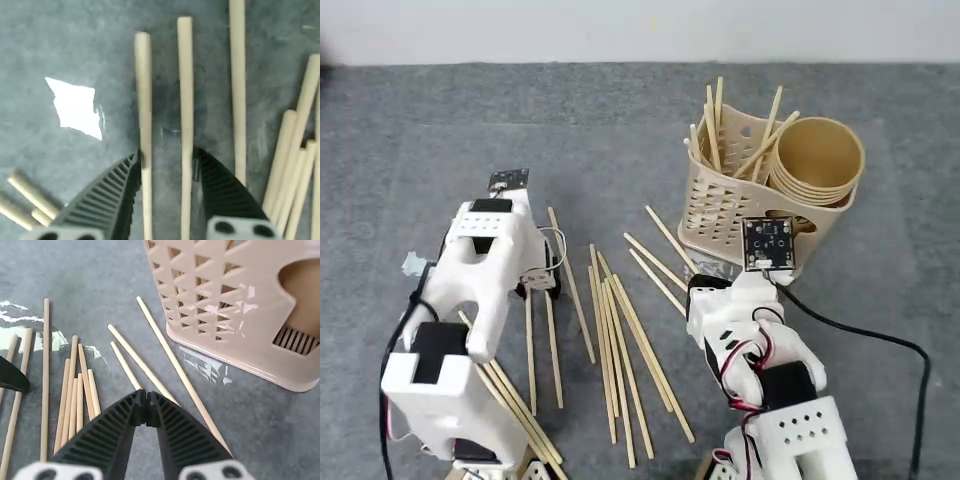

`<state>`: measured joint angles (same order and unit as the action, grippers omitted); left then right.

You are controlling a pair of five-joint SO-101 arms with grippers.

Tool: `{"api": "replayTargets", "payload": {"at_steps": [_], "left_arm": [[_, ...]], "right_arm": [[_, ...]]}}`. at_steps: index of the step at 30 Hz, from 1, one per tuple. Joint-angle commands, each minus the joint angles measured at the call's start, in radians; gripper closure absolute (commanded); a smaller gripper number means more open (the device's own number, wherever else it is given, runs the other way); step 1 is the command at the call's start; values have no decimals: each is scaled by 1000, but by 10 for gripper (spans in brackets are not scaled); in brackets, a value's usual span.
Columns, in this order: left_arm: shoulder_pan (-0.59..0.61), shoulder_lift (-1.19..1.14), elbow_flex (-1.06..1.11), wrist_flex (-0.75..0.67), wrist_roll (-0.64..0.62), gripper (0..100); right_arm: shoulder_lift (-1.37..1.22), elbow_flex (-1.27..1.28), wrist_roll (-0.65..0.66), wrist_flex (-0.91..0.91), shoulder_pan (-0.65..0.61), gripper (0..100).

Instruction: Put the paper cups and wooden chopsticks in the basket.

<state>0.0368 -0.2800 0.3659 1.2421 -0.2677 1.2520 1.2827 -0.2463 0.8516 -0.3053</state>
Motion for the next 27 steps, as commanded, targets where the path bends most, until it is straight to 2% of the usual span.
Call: {"api": "replayTargets", "payload": {"at_steps": [1, 5, 9, 17, 27], "left_arm": [[-14, -75, -58, -2, 0, 834], [-9, -124, -97, 6, -2, 847], [-23, -138, -102, 6, -12, 986], [-35, -126, -113, 11, -12, 989], [-35, 167, -371, 353, -12, 990]], "right_arm": [[19, -6, -6, -13, -2, 987], [21, -6, -8, -12, -2, 987], [21, -6, -8, -12, -2, 987], [21, -6, -9, -12, -2, 990], [21, -6, -9, -12, -2, 990]]}}
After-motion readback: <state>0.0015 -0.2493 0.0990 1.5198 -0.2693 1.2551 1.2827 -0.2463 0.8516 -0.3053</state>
